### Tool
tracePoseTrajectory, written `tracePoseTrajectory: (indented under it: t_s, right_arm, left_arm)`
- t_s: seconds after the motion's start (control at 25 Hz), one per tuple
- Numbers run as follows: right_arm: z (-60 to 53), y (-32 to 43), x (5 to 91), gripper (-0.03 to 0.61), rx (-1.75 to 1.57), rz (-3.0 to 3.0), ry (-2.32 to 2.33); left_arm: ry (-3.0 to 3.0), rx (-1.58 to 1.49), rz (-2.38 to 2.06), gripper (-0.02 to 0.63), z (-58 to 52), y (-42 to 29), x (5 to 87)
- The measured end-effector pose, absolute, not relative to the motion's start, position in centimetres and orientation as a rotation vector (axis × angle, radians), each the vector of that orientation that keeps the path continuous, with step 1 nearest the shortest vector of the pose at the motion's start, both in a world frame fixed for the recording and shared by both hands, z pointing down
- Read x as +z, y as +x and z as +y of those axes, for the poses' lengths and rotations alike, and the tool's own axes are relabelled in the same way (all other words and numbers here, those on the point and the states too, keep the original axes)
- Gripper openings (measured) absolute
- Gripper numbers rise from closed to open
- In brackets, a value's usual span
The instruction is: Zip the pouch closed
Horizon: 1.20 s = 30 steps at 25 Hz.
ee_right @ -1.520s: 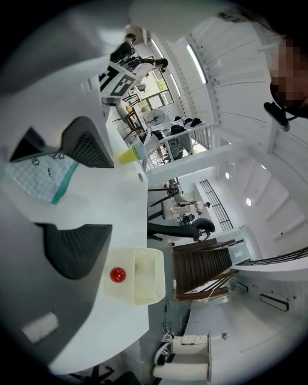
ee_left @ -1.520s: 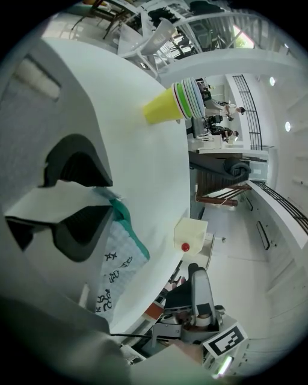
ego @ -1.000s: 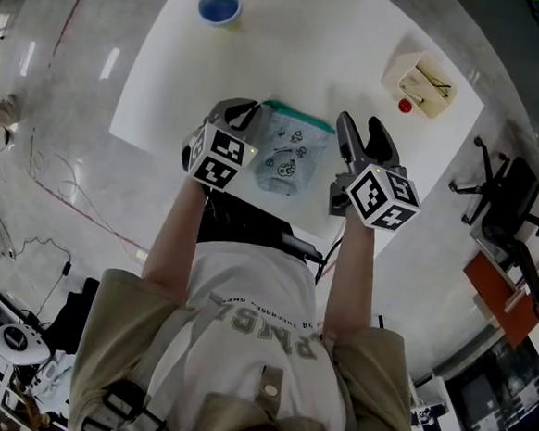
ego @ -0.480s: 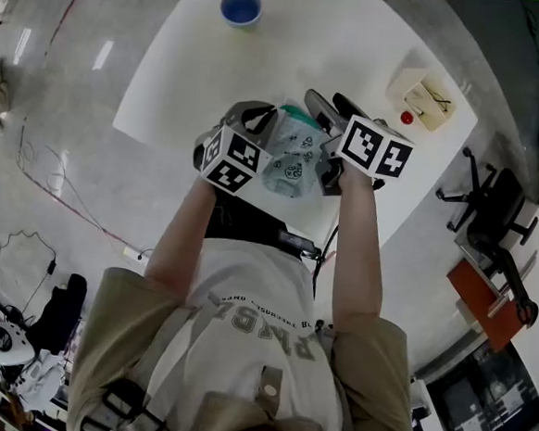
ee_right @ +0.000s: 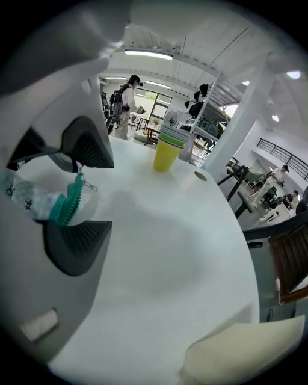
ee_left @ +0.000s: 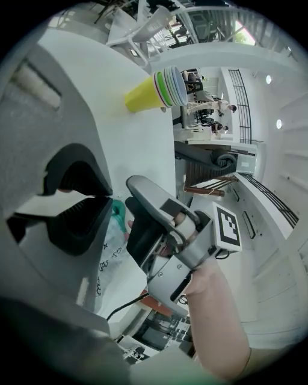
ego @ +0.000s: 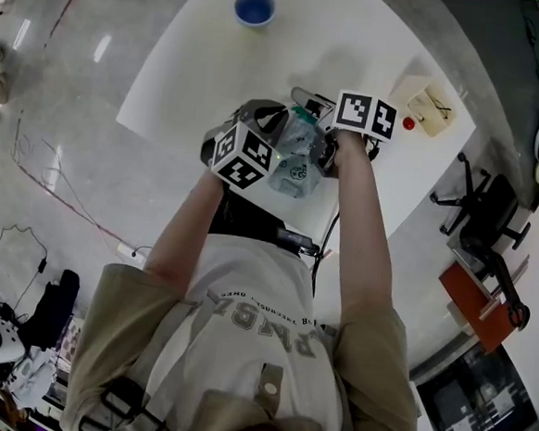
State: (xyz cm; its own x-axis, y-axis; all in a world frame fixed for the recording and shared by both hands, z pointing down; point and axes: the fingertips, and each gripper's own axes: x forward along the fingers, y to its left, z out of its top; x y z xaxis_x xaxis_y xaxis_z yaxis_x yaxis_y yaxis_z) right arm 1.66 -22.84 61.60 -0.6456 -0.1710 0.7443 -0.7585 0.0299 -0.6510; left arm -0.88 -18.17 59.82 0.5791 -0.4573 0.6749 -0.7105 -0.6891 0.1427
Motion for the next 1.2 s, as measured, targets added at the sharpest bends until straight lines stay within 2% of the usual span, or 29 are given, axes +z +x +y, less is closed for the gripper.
tracePoseTrajectory:
  t_s: [0.28,0.84,1.2]
  right_arm:
    - [-22.2,1.5,62.4,0.267,1.675,-1.791,0.878]
    - [-21.3,2.1,63.6,0.176,1.568,-1.696,0.809]
    - [-20.4,1.9,63.6,0.055,1.469,-1.699,0.801]
  left_arm:
    - [2.445,0.87,-0.919,0.021,-18.2,-0.2,59.2]
    - [2.443,0.915,-0.896,0.02,-17.7,0.5,59.6]
    - [2.431,0.952,-0.882,0.02,-16.9,1.4,60.0]
